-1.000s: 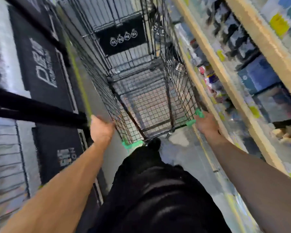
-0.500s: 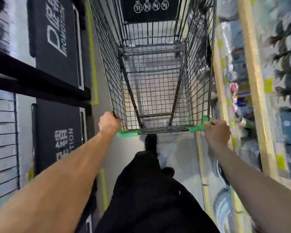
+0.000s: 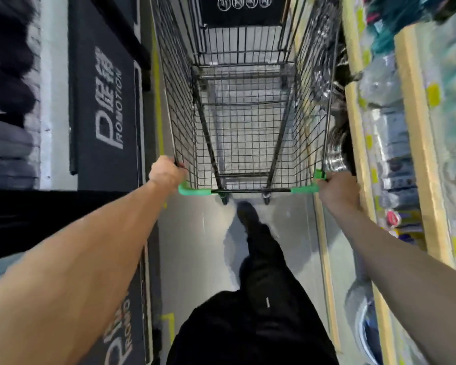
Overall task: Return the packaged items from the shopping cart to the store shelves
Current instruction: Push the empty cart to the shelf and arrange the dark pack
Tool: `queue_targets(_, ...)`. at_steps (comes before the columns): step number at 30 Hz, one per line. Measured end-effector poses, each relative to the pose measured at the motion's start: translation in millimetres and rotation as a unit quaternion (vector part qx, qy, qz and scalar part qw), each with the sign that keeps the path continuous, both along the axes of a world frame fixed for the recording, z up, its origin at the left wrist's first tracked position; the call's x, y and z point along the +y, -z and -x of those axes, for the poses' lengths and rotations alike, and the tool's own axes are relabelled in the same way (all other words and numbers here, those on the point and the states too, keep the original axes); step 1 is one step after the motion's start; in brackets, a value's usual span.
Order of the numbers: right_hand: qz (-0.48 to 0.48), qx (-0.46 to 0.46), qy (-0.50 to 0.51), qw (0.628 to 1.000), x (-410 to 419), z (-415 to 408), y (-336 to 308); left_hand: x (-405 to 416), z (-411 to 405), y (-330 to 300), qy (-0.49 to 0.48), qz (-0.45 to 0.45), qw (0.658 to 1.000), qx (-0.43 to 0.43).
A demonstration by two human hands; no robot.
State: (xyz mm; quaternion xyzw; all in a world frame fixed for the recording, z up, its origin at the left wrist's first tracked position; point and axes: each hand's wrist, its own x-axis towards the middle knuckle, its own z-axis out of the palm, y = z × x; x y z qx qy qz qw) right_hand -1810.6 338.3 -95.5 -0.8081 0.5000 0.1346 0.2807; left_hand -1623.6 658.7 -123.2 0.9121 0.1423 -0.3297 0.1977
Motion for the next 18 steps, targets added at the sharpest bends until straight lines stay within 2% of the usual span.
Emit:
queue_targets(3,0.015,0.008,-0.029,0.999,-15,-64,2,-18,-66,2,0.018,-0.033,0.999,-0.009)
queue_targets(10,0.041,0.019,-0.024,0.999,-53,-230,-8,-78,-223,-12,-0.024,-0.072,0.997,-0.006)
queue_targets(15,0.049,0.058,-0.009,0.997,-78,-294,-6,-89,-293,1,-0.056,-0.003,0.997,0.057)
queue_targets(18,0.059,0.022,0.019,0.998,-89,-330,-7,-96,-327,8,-0.053,0.029,0.996,0.071)
